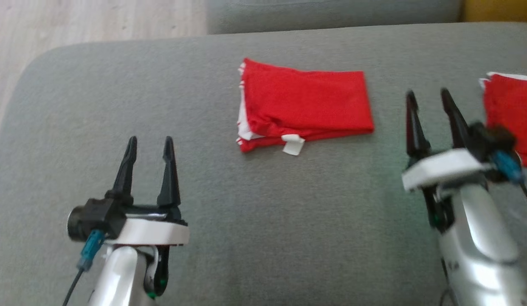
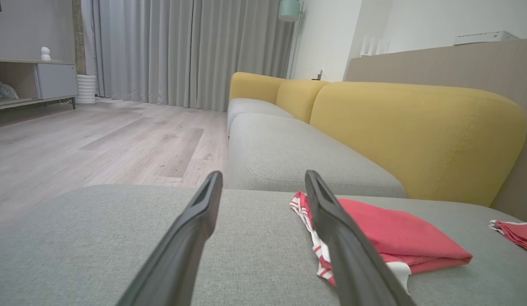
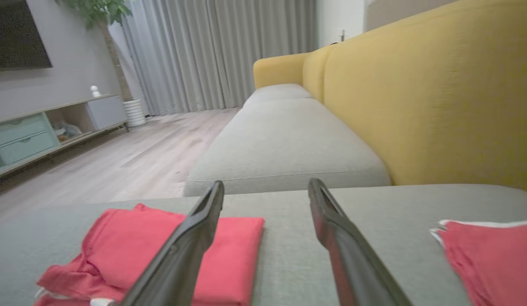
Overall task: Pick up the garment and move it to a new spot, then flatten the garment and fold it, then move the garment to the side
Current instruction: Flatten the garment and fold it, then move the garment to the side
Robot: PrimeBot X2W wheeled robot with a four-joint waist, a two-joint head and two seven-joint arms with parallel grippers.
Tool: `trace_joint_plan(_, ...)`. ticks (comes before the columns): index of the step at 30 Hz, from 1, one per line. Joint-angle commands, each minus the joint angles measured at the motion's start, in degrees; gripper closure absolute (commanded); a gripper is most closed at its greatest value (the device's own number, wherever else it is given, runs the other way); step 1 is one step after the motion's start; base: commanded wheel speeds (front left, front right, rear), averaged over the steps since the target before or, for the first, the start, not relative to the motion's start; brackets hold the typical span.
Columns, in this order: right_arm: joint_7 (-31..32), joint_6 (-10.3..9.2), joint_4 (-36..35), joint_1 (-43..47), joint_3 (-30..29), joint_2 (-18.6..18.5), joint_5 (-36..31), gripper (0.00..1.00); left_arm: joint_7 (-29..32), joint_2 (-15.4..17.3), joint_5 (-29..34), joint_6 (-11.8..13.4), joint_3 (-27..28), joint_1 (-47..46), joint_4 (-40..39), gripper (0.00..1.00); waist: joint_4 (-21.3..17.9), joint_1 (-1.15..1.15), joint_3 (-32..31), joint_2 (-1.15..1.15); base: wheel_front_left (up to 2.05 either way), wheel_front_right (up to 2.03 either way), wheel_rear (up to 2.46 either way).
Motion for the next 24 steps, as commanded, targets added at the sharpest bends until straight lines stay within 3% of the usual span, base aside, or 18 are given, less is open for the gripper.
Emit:
trace_joint_plan(1,-0.63,-0.05,-4.57,1.0,0.01,1.1,-1.19,0.0,-0.28,0.49,0.63,-0.19,2.72,-0.68,-1.69,0.0,-1.87,0.0,-0.82,0.0,0.0,0.0,0.0)
trace_joint_plan(10,-0.63,-0.05,-13.89,12.77,-2.16,1.11,-2.51,0.0,-0.28,0.43,2.6,-0.55,4.82,2.4,-1.79,0.0,-4.91,0.0,-1.52,0.0,0.0,0.0,0.0)
trace_joint_plan(19,-0.63,-0.05,-14.12,13.24,-1.66,1.11,-1.72,0.0,-0.28,0.4,1.97,-0.92,3.37,1.91,-1.27,0.0,-4.16,0.0,-0.92,0.0,0.0,0.0,0.0)
trace_joint_plan(24,-0.57,-0.05,-10.73,9.7,-1.52,1.11,-2.28,0.0,-0.28,0.4,1.77,-0.94,2.24,0.41,-1.55,0.0,-2.07,0.0,1.65,0.0,0.0,0.0,0.0)
